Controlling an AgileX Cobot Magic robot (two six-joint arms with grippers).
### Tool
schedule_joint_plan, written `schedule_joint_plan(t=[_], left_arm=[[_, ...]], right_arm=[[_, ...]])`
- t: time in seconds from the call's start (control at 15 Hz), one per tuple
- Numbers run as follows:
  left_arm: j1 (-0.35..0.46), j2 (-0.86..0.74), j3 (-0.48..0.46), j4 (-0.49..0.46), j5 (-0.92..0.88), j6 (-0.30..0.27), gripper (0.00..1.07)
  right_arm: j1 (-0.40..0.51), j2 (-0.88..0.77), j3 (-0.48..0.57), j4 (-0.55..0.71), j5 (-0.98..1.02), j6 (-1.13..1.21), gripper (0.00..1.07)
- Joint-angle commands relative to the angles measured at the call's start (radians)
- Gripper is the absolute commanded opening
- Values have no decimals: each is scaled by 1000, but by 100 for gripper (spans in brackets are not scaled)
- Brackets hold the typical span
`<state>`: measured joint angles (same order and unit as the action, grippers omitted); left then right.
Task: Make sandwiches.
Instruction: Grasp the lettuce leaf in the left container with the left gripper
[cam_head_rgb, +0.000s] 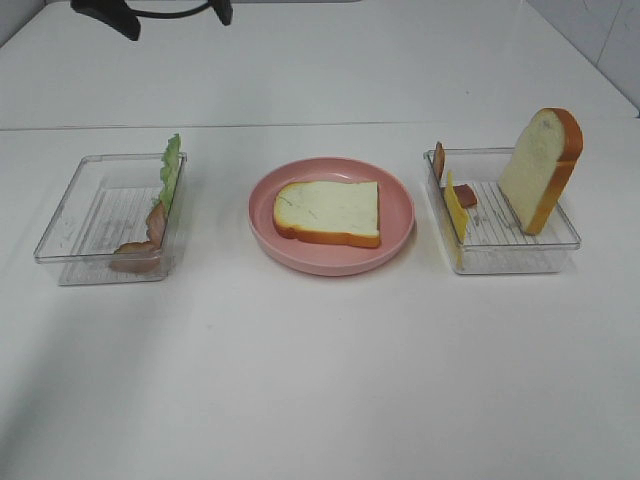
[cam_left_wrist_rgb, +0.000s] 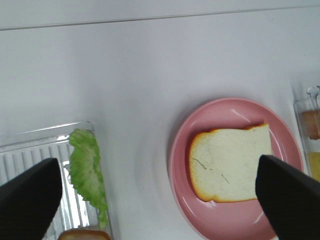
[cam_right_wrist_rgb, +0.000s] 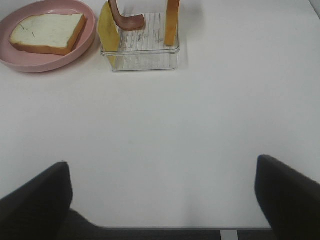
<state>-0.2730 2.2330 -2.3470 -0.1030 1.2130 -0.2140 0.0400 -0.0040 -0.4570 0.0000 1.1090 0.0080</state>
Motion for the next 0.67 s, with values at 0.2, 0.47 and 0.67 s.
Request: schedule_joint_plan(t=[0.2,0.47,0.67], left_arm=[[59,-9,66,-20,98,14,102],[59,72,121,-37,50,14,102],[59,156,121,-48,15,12,102]], right_arm=[[-3,-29,1,0,-5,-2,96],[-3,-29,1,0,-5,-2,96],[-3,-29,1,0,-5,-2,96]])
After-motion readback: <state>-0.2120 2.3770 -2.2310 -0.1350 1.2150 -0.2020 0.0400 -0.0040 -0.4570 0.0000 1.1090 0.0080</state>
